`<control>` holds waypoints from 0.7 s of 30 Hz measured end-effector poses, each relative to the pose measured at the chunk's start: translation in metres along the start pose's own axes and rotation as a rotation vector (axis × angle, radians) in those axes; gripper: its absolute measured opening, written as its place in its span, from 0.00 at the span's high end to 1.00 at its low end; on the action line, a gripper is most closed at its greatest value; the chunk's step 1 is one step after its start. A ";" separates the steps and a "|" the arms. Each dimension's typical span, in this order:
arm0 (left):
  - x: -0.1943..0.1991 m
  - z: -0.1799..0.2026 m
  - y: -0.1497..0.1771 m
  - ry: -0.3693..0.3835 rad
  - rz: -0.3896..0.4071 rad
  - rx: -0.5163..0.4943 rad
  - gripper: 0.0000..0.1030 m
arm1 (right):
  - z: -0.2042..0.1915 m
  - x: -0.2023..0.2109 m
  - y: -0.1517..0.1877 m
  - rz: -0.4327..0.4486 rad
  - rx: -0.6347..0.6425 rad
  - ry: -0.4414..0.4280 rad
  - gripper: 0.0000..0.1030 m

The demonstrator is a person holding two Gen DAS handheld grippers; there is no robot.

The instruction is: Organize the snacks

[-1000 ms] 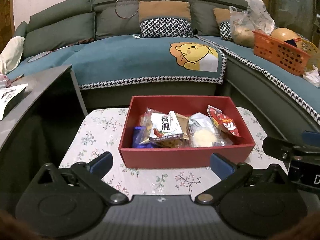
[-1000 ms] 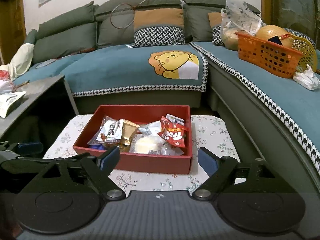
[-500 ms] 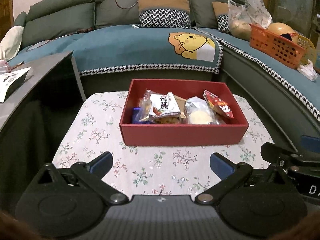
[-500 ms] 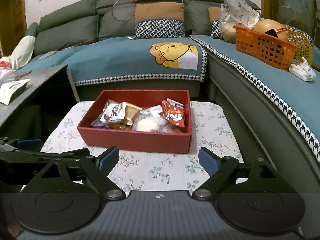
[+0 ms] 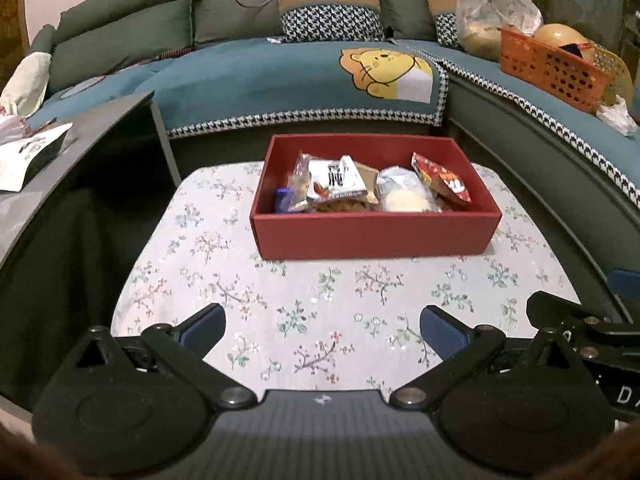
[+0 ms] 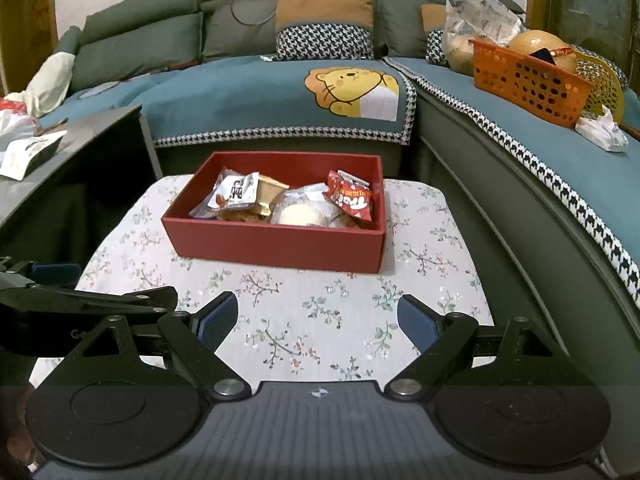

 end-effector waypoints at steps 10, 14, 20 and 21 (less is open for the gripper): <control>0.002 -0.008 0.023 -0.009 -0.052 0.005 0.00 | -0.008 0.003 0.018 -0.043 0.009 -0.009 0.12; 0.002 -0.010 0.032 -0.023 -0.073 0.004 0.00 | -0.011 0.004 0.026 -0.063 0.014 -0.009 0.12; 0.002 -0.013 0.043 -0.029 -0.105 -0.004 0.00 | -0.016 0.005 0.037 -0.092 0.021 -0.012 0.12; 0.002 -0.013 0.045 -0.030 -0.108 -0.005 0.00 | -0.016 0.006 0.038 -0.096 0.021 -0.013 0.12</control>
Point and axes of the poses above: each gripper's, at about its wrist camera, not at the fingertips, and x roughly against the way its jaws point, z to its right, y to its underside, the point moved 8 cm from there along -x, roughly the way its jaws point, and after that the axes turned 12 degrees about x, right-handed, at the moved point
